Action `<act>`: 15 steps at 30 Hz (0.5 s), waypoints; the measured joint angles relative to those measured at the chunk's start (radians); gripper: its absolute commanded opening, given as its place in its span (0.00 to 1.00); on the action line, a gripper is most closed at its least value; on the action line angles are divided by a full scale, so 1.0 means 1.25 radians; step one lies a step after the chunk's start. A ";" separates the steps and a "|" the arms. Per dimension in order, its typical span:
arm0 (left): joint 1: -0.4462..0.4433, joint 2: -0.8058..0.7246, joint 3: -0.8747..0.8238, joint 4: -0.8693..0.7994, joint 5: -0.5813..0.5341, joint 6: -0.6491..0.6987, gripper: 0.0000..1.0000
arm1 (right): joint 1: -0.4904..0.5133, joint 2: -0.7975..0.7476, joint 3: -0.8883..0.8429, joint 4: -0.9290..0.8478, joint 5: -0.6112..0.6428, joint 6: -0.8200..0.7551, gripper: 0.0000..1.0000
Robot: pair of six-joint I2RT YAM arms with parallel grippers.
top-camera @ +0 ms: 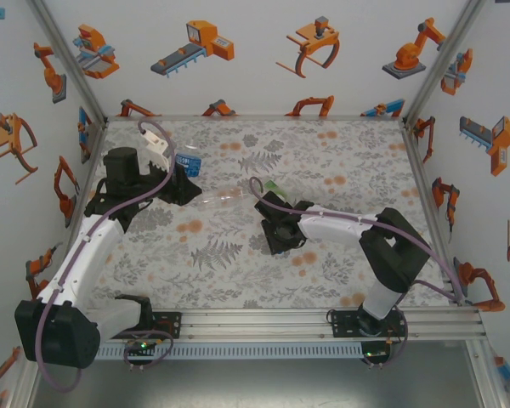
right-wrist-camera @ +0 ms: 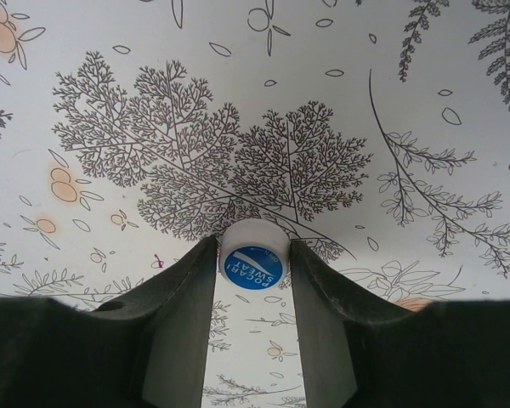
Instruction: Screw on the bottle caps
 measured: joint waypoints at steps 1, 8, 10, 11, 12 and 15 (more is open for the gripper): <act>-0.001 0.000 0.000 -0.001 0.000 0.000 0.05 | 0.000 0.000 0.000 0.000 0.000 -0.001 0.31; -0.019 0.000 0.000 -0.006 -0.002 0.006 0.05 | 0.000 -0.004 0.001 -0.001 0.003 -0.003 0.23; -0.036 0.000 0.000 -0.011 -0.005 0.016 0.05 | 0.000 -0.018 0.001 -0.001 0.003 -0.003 0.22; -0.047 0.000 0.000 -0.014 -0.008 0.023 0.05 | 0.000 -0.031 0.001 -0.001 0.003 -0.006 0.21; -0.058 0.000 0.000 -0.018 -0.010 0.031 0.05 | 0.000 -0.044 0.001 -0.001 0.003 -0.008 0.21; -0.098 0.000 0.000 -0.030 -0.013 0.063 0.04 | -0.003 -0.109 0.001 0.000 0.003 -0.019 0.21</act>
